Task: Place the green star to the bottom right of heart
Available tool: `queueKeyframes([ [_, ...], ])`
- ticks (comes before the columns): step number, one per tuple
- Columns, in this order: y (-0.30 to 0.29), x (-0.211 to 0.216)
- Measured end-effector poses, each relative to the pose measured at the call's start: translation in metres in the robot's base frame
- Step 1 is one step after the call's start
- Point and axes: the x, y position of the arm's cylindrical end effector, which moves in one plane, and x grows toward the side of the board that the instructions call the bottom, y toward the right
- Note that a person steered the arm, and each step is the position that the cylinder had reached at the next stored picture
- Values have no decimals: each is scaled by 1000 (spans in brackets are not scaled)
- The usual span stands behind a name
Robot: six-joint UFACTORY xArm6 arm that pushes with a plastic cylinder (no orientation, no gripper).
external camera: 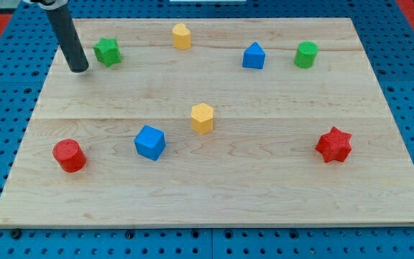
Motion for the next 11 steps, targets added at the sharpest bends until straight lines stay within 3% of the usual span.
queueKeyframes([
  [1,-2,-31],
  [5,-2,-47],
  [11,126,-41],
])
